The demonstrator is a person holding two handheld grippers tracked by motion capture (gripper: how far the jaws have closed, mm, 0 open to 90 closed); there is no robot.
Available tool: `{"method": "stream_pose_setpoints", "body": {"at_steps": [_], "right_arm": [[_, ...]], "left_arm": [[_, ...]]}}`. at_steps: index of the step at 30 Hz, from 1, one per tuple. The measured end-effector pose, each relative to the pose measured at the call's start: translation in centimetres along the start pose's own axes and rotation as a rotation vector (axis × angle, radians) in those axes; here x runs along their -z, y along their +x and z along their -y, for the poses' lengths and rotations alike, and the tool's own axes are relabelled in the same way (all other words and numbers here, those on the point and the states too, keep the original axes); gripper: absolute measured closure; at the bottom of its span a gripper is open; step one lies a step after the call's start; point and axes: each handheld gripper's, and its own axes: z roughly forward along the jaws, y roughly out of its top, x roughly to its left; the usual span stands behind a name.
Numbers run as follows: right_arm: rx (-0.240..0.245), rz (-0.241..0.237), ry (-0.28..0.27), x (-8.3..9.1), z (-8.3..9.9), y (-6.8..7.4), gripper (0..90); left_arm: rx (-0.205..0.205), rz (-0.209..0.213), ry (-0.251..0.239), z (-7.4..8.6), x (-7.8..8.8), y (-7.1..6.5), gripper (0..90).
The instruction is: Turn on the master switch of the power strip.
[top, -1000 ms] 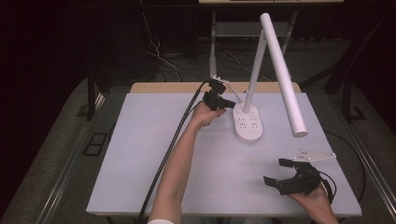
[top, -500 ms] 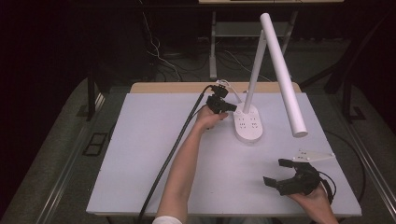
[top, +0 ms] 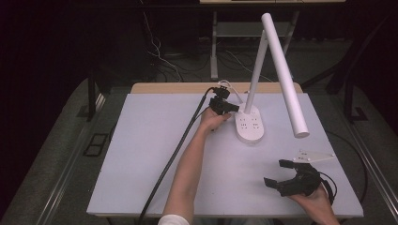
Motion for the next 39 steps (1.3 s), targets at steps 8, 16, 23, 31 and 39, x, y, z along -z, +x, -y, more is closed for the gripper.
{"method": "stream_pose_setpoints", "body": {"at_steps": [8,16,23,31,39], "right_arm": [[-0.001,-0.003,-0.001,0.0,0.0,0.0,0.2],[-0.002,-0.006,0.000,0.0,-0.1,0.0,0.1],[0.000,-0.006,-0.002,0.0,0.0,0.2,0.1],[0.005,-0.001,-0.008,0.2,0.0,0.2,0.1],[0.002,0.001,-0.013,0.4,0.0,0.1,0.1]], "left_arm": [[0.003,0.000,0.000,0.1,-0.9,-0.2,90.0],[-0.026,-0.004,0.017,0.1,-1.2,-0.9,90.0],[-0.028,-0.010,0.029,-0.1,-1.4,-0.9,90.0],[0.040,0.006,0.010,0.0,-1.8,-0.8,90.0],[0.030,-0.057,-0.004,0.3,-1.6,-0.7,90.0]]}}
